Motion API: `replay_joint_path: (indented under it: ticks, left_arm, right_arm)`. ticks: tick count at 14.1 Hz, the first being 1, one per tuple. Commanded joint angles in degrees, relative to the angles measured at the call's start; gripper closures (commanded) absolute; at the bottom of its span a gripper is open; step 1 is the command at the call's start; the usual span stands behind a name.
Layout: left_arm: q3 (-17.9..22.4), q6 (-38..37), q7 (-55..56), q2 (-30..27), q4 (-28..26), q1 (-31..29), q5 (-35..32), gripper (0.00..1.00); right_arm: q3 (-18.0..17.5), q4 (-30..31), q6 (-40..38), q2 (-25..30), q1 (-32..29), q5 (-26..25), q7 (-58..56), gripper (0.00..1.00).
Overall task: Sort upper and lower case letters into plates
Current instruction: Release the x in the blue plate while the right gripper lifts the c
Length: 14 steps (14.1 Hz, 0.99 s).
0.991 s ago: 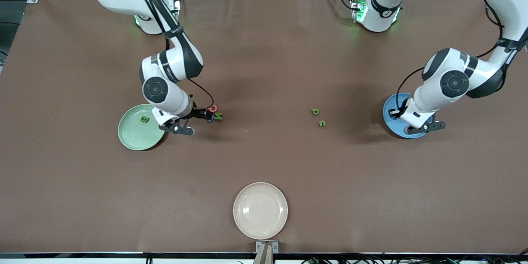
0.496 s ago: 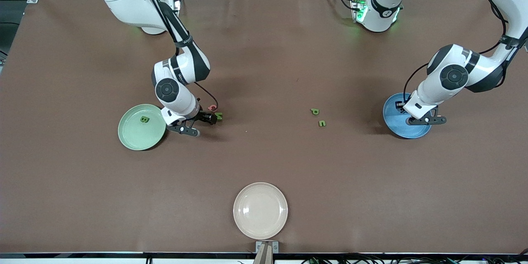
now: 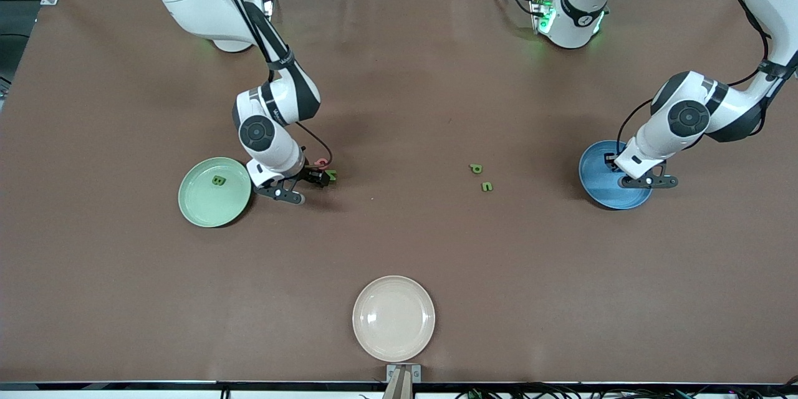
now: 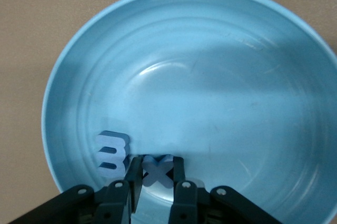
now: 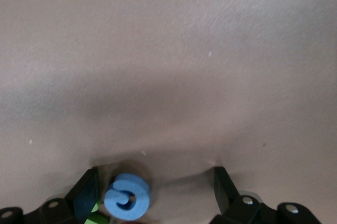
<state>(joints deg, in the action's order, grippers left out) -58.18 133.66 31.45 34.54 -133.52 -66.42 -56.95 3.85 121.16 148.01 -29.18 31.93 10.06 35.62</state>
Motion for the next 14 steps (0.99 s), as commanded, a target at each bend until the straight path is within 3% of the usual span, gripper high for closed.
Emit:
replay_joint_path:
  ticks: [1,2,4,5,9,12,14]
  left_arm:
    - [0.4,0.9,-0.5,0.4,-0.4,-0.3,-1.4,0.83]
    - [0.4,0.9,-0.6,0.4,-0.4,-0.3,-1.4,0.7]
    - [0.3,0.8,-0.6,0.0,-0.4,-0.3,-1.3,0.11]
    - [0.1,0.4,-0.4,-0.3,-0.3,-0.3,-1.1,0.01]
    - [-6.4,-0.5,0.0,-1.1,0.3,-0.7,4.2,0.01]
    - [-13.5,-6.3,1.8,-0.7,4.0,-0.1,10.8,0.0]
    - [-14.2,-7.1,6.4,-0.4,6.2,4.4,13.7,0.01]
  right_arm:
    - [1.5,2.3,1.0,1.1,2.9,0.3,1.6,0.05]
    - [1.5,2.7,1.0,1.1,2.9,0.3,1.6,0.05]
    - [1.6,3.4,0.9,1.4,3.0,0.0,1.6,0.05]
    - [1.6,3.8,0.9,1.6,2.9,-0.6,1.6,0.06]
    - [1.9,3.9,0.8,1.6,2.8,-2.5,1.6,0.27]
    - [1.9,3.9,0.8,1.6,2.8,-2.5,1.6,0.57]
    - [1.9,3.9,0.8,1.6,2.8,-2.5,1.6,0.72]
